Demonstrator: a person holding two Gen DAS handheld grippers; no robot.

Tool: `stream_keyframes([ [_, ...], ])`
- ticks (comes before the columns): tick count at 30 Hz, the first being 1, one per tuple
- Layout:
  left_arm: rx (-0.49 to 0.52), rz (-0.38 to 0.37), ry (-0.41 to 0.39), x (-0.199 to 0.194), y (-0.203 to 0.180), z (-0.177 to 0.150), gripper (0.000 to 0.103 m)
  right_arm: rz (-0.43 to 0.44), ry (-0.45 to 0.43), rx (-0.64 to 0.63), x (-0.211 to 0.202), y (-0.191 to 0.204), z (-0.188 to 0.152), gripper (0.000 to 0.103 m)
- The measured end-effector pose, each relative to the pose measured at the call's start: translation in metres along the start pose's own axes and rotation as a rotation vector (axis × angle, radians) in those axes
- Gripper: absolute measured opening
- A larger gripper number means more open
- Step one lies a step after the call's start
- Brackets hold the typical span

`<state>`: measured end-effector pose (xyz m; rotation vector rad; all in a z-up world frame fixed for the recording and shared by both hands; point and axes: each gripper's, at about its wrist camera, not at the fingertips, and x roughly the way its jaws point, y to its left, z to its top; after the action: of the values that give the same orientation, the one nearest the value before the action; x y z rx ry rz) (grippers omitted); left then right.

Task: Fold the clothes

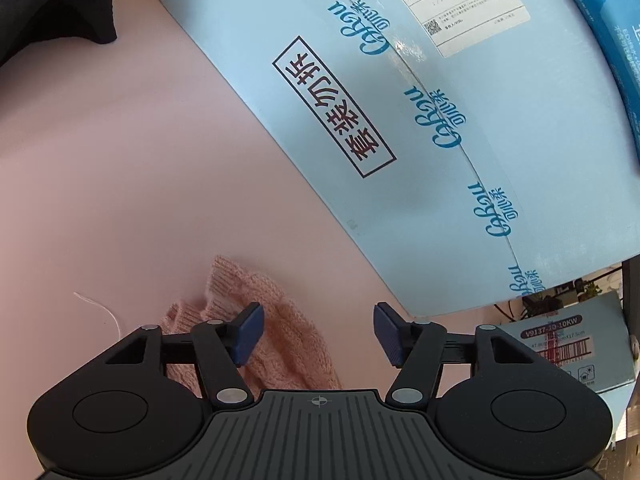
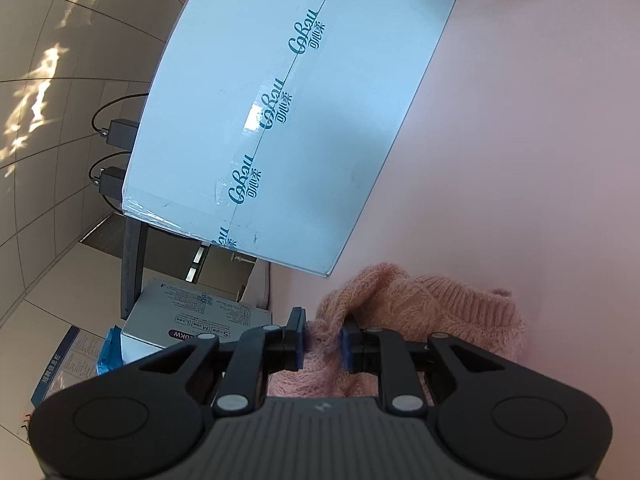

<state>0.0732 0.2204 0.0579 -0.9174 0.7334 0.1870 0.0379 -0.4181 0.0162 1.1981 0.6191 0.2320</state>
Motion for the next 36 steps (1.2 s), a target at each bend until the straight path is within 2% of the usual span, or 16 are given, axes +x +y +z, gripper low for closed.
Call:
stream_keyframes([
  [3, -0.029, -0.001, -0.034, -0.008, 0.006, 0.007, 0.071, -0.003, -0.011, 0.019, 0.008, -0.006, 0.002, 0.041],
  [4, -0.017, -0.016, -0.023, -0.012, 0.007, 0.007, 0.071, 0.004, -0.017, 0.027, 0.009, -0.007, 0.002, 0.052],
  [5, 0.003, -0.032, -0.003, -0.016, 0.007, 0.006, 0.071, 0.016, -0.024, 0.034, 0.01, -0.009, 0.002, 0.061],
  [10, 0.217, -0.138, 0.175, -0.036, -0.01, -0.03, 0.072, 0.123, -0.067, 0.066, 0.007, -0.017, 0.001, 0.08],
  [14, 0.294, -0.163, 0.272, -0.036, -0.019, -0.065, 0.073, 0.192, -0.124, 0.067, -0.003, -0.02, 0.0, 0.085],
  [17, 0.289, -0.185, 0.349, -0.021, -0.026, -0.076, 0.073, 0.236, -0.14, 0.062, -0.008, -0.022, -0.001, 0.087],
  [21, 0.3, -0.173, 0.355, 0.001, -0.04, -0.08, 0.073, 0.27, -0.14, 0.074, -0.012, -0.028, 0.001, 0.088],
  [24, 0.274, -0.139, 0.409, 0.026, -0.047, -0.083, 0.073, 0.282, -0.135, 0.081, -0.013, -0.03, 0.002, 0.088],
  [32, 0.297, -0.152, 0.341, 0.031, -0.056, -0.096, 0.071, 0.298, -0.126, 0.076, -0.015, -0.03, 0.001, 0.088],
  [34, 0.319, -0.176, 0.337, 0.029, -0.056, -0.099, 0.063, 0.3, -0.12, 0.078, -0.015, -0.031, 0.001, 0.088],
  [36, 0.321, -0.198, 0.349, 0.03, -0.054, -0.099, 0.046, 0.301, -0.116, 0.08, -0.014, -0.031, 0.001, 0.088],
])
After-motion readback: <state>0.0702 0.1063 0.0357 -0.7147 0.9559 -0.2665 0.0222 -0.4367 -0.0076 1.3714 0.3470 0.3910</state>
